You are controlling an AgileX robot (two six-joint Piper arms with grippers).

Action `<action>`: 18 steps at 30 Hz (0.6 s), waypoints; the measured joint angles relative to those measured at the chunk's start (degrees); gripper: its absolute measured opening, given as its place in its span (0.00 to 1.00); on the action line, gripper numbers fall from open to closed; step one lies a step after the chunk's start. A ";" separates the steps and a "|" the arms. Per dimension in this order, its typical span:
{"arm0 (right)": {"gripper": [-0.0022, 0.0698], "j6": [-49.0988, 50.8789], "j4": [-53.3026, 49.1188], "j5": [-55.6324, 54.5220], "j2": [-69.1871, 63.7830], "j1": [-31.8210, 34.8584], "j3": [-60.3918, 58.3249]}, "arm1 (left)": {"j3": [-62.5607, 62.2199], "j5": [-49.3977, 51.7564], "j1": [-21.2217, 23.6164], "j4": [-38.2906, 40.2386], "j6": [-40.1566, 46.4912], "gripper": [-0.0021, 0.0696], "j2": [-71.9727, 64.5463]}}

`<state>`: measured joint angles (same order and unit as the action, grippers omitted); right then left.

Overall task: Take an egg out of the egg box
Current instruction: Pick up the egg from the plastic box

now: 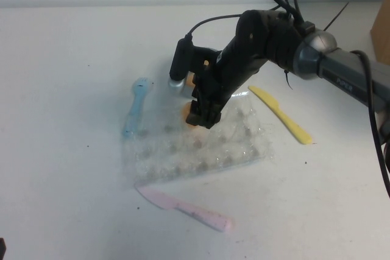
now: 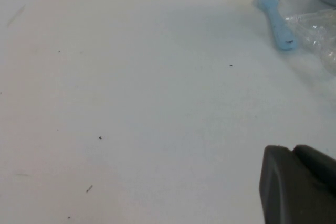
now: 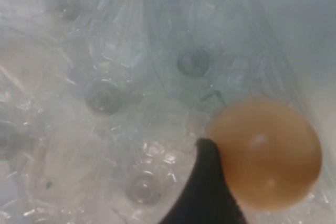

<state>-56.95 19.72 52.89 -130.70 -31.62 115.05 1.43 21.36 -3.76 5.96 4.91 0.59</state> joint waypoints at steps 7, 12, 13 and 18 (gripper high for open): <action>0.70 0.00 0.87 0.00 -0.34 0.00 0.00 | 0.00 0.00 0.00 0.00 0.00 0.02 0.00; 0.57 -0.81 2.84 0.75 -0.45 0.00 0.00 | 0.00 0.00 0.00 0.00 0.00 0.02 0.00; 0.53 -1.42 3.17 0.99 -0.45 0.00 0.00 | 0.00 0.00 0.00 0.00 0.00 0.02 0.00; 0.50 -3.87 4.76 2.27 -0.70 0.00 0.26 | 0.00 0.00 0.00 0.00 0.00 0.02 0.00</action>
<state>-60.82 24.48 55.16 -131.40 -31.62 115.30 1.43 21.36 -3.76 5.96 4.91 0.59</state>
